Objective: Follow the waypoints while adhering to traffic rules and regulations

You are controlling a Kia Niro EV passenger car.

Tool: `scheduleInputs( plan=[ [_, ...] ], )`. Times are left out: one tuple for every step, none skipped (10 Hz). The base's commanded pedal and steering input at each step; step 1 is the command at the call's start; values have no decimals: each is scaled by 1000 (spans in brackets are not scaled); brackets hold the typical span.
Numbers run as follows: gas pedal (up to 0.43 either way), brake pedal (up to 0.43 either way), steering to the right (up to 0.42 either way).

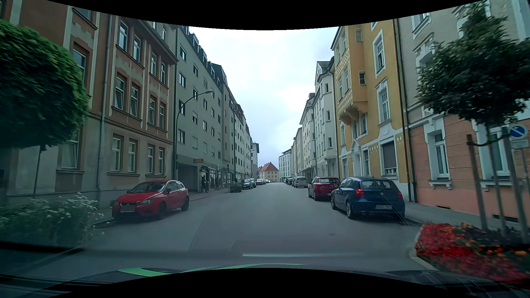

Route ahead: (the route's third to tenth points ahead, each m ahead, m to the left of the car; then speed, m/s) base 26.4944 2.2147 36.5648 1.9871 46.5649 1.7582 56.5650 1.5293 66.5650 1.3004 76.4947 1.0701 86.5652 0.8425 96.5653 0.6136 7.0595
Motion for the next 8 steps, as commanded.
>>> scheduleInputs(
  plan=[
    [0, 0, -6],
    [0, 0, -6],
    [0, 0, -6],
    [0, 0, -5],
    [0, 0, -4],
    [0, 0, -3],
    [0, 0, -3],
    [0, 0, -2]
  ],
)
